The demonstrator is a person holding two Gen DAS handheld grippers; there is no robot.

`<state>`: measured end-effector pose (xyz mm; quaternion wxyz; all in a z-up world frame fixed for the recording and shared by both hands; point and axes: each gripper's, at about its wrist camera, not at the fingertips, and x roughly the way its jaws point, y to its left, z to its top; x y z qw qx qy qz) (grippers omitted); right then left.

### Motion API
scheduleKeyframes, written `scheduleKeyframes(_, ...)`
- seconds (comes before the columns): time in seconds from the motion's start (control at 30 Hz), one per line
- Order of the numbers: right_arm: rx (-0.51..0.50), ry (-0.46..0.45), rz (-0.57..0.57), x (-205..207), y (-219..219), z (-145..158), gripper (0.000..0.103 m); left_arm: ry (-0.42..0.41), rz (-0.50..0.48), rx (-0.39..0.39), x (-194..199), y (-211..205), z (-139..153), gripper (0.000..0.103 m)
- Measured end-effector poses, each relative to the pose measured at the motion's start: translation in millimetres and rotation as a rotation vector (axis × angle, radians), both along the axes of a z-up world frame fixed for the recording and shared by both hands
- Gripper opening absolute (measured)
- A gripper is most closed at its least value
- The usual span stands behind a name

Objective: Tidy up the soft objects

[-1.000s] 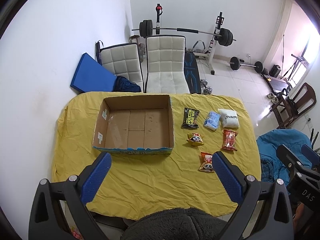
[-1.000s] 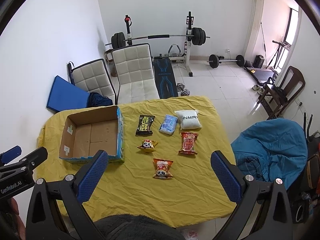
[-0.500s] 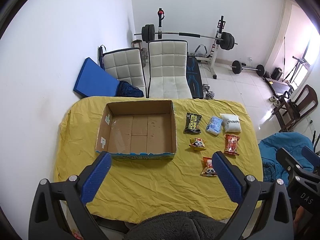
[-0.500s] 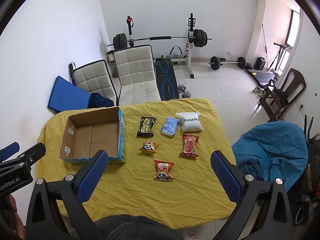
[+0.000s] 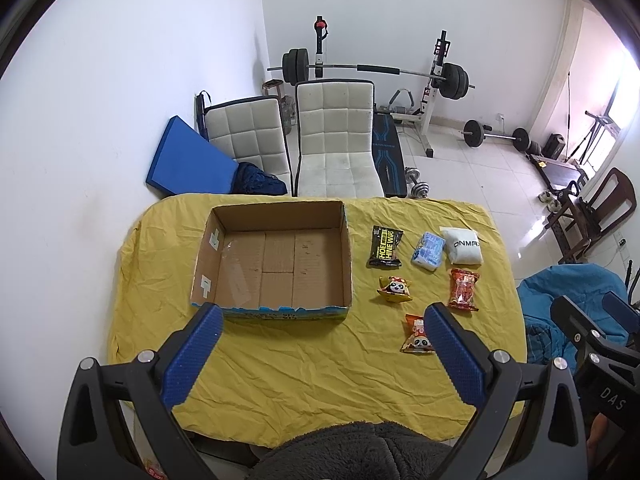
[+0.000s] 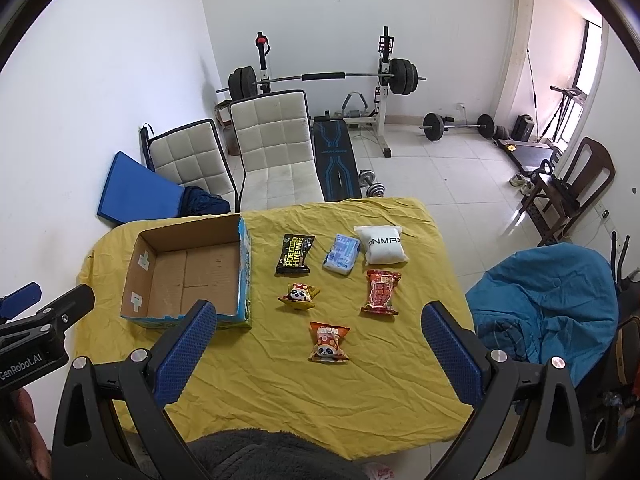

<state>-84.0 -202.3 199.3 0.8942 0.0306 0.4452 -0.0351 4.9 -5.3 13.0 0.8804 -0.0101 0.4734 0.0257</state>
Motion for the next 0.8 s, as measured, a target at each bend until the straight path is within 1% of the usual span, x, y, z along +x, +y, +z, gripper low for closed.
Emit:
scheduleKeyframes(0.57,0.003,0.006,0.001,3,-4,-6,0.103,0.021,-0.007,-0.004,5,-2,-4,0.103)
scheduleKeyframes(0.7,0.005,0.024,-0.012,8,-10,-14,0.103,0.031,-0.009,-0.01,8,-6,-10,0.103)
scheduleKeyframes(0.8,0.02,0.045,-0.036,18,-23,-24,0.103,0.041,-0.012,-0.009,18,-11,-18,0.103)
